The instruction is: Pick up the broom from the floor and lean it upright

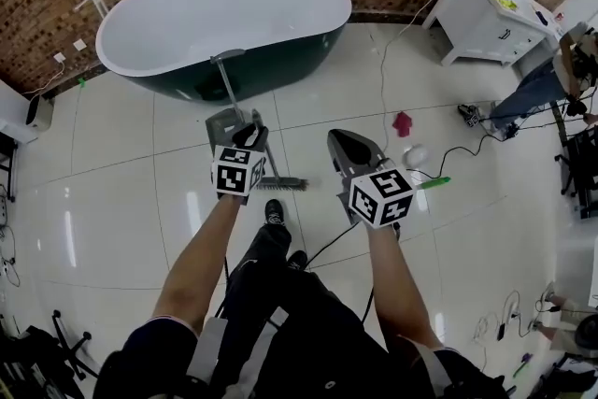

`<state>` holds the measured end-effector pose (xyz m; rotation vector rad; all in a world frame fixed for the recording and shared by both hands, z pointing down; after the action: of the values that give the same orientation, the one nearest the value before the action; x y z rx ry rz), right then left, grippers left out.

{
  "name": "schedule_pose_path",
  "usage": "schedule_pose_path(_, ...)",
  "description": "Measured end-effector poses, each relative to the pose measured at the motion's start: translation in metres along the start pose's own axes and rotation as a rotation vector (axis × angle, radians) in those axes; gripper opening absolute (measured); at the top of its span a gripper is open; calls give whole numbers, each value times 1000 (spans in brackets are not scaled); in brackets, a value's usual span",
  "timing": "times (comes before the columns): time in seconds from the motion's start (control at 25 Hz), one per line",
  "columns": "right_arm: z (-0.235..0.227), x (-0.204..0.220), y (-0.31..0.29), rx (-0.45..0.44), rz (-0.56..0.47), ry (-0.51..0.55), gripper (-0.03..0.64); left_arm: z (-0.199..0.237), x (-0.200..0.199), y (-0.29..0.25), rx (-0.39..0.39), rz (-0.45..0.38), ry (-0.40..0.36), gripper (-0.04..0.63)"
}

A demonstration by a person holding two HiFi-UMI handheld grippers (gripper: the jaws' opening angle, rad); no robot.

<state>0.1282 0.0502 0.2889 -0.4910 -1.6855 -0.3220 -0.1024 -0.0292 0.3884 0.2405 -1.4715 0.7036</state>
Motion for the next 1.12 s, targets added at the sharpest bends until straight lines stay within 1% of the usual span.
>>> schedule_pose_path(0.24, -51, -3, -45, 6, 13, -12, 3, 4, -12, -62, 12, -3, 42, 87)
schedule_pose_path(0.44, -89, -12, -96, -10, 36, -15, 3, 17, -13, -100, -6, 23, 87, 89)
schedule_pose_path(0.56, -109, -18, -125, -16, 47, 3, 3, 25, -11, -123, -12, 39, 94, 89)
schedule_pose_path(0.64, -121, -22, -142, -32, 58, 13, 3, 32, -9, -137, -32, 45, 98, 89)
schedule_pose_path(0.76, -136, -21, -165, -68, 81, 12, 3, 41, -7, -154, -74, 62, 116, 91)
schedule_pose_path(0.88, -157, -20, -193, -122, 102, 6, 3, 47, -8, -173, -124, 76, 147, 91)
schedule_pose_path(1.0, -178, -13, -225, -192, 113, 6, 3, 51, -1, -195, -169, 85, 172, 91)
schedule_pose_path(1.12, -195, -5, -261, -293, 128, -4, 3, 58, 9, -212, -249, 84, 193, 91)
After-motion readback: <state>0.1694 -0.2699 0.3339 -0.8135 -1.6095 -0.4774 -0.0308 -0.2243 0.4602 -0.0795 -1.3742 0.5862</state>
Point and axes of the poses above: the fingertips, and each gripper's own axes: y backward along the fingers, z to its left, x out of its underside, the point moved 9 cm from there along y, backward along the fingers, and after that the axes turned 15 degrees about -z, right-handed, at the moved point
